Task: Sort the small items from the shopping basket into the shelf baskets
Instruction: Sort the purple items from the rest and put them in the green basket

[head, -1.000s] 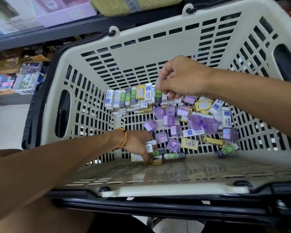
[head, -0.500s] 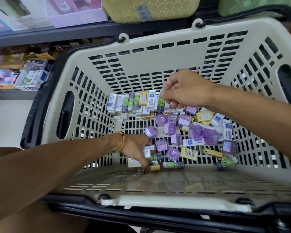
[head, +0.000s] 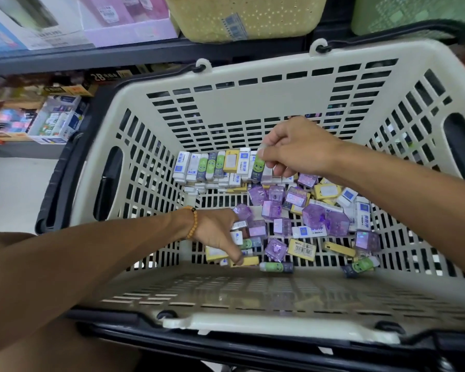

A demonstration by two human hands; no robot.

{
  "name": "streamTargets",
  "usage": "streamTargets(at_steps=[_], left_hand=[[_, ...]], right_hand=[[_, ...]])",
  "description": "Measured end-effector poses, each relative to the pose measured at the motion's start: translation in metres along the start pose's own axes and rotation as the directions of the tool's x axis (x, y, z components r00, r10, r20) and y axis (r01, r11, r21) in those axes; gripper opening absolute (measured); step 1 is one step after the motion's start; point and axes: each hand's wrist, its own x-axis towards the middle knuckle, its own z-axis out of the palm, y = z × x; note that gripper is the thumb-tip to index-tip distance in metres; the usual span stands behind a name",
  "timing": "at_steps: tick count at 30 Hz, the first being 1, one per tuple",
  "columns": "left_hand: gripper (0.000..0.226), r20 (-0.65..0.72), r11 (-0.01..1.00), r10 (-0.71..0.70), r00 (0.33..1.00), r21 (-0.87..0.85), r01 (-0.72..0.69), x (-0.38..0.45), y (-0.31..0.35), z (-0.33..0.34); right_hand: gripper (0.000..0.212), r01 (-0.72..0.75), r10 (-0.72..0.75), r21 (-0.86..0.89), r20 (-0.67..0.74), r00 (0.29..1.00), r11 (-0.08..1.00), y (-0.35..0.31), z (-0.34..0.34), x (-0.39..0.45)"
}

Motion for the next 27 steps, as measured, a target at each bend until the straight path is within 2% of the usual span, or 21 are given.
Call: streamTargets(at_steps=[3,7,10,12,16,20,22,24,25,27], left_hand=[[0.034,-0.080,0.997,-0.061,0.995,0.034,0.064,-0.013,-0.001,-0.006],[0.047,-0.230,0.974,-0.123,0.965,-0.215,0.073,-0.054,-0.008,-0.027],[0.039,-0.367,0.917,-0.178,0.913,-0.397,0.019,-0.079,-0.016,-0.036],[0.032,-0.417,0.887,-0.188,0.889,-0.461,-0.028,-0.092,-0.019,-0.038],[0.026,-0.482,0.851,-0.214,0.850,-0.519,-0.080,-0.101,-0.020,-0.038],[0.024,-0.548,0.821,-0.251,0.798,-0.557,-0.124,-0.097,-0.018,-0.040],[0.022,-0.590,0.813,-0.253,0.767,-0.559,-0.162,-0.094,-0.017,-0.041],[0.024,-0.628,0.808,-0.267,0.731,-0.560,-0.186,-0.091,-0.015,-0.042],[0.025,-0.637,0.799,-0.264,0.724,-0.565,-0.206,-0.090,-0.014,-0.043],[0.024,-0.646,0.779,-0.229,0.728,-0.570,-0.260,-0.087,-0.012,-0.044]], right_hand=[[0.010,-0.029,0.028,0.035,0.021,0.999,0.999,0.003,0.001,0.005],[0.015,-0.082,0.077,0.088,0.060,0.995,0.993,0.000,0.015,0.026],[0.012,-0.111,0.100,0.095,0.114,0.988,0.989,-0.013,0.044,0.050],[0.012,-0.125,0.110,0.095,0.153,0.982,0.988,-0.022,0.066,0.064],[0.018,-0.167,0.149,0.124,0.146,0.978,0.978,-0.036,0.094,0.080],[0.018,-0.141,0.120,0.171,0.124,0.985,0.975,-0.040,0.088,0.069],[0.029,-0.151,0.112,0.205,0.190,0.975,0.967,-0.037,0.077,0.055],[0.046,-0.206,0.095,0.287,0.355,0.930,0.935,-0.035,0.067,0.039],[0.047,-0.228,0.067,0.330,0.434,0.898,0.916,-0.037,0.064,0.032],[0.034,-0.232,0.006,0.386,0.505,0.863,0.893,-0.039,0.063,0.022]])
